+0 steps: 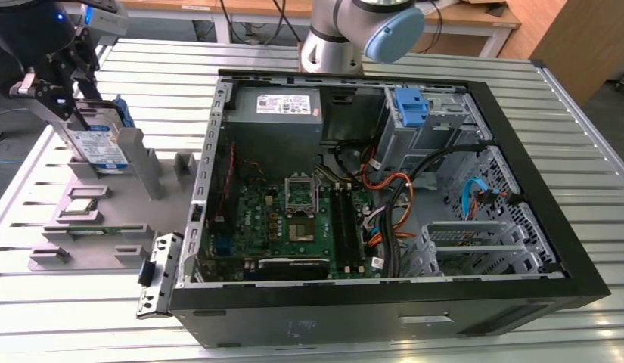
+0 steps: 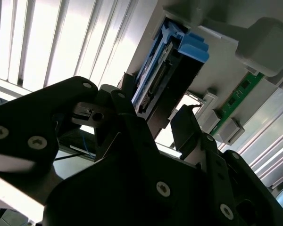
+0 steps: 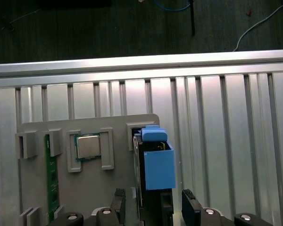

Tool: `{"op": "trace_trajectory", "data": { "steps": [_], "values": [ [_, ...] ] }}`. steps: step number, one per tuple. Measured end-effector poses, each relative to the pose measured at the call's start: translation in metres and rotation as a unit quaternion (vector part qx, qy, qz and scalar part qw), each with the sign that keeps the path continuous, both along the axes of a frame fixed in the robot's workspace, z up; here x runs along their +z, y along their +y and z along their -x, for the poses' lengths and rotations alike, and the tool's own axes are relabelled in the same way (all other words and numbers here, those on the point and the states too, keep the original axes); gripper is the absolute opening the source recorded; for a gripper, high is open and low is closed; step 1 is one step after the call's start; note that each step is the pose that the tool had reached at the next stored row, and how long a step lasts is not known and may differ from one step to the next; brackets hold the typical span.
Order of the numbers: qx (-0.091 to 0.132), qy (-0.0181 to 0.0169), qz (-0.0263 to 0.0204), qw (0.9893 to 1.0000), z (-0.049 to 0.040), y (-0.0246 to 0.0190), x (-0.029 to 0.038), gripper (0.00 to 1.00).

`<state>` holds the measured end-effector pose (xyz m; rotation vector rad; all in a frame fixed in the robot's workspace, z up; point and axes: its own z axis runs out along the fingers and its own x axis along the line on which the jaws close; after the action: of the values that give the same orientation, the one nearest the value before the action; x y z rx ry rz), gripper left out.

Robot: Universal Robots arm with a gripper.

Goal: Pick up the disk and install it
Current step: 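Pick up the disk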

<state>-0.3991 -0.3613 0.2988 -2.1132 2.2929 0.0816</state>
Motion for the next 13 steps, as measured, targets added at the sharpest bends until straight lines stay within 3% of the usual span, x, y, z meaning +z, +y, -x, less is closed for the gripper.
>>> {"op": "trace_trajectory", "data": {
  "steps": [13],
  "values": [
    [0.0, -0.0002, -0.0001, 1.0, 0.0003, 0.0002, 0.0, 0.59]
  ]
}}
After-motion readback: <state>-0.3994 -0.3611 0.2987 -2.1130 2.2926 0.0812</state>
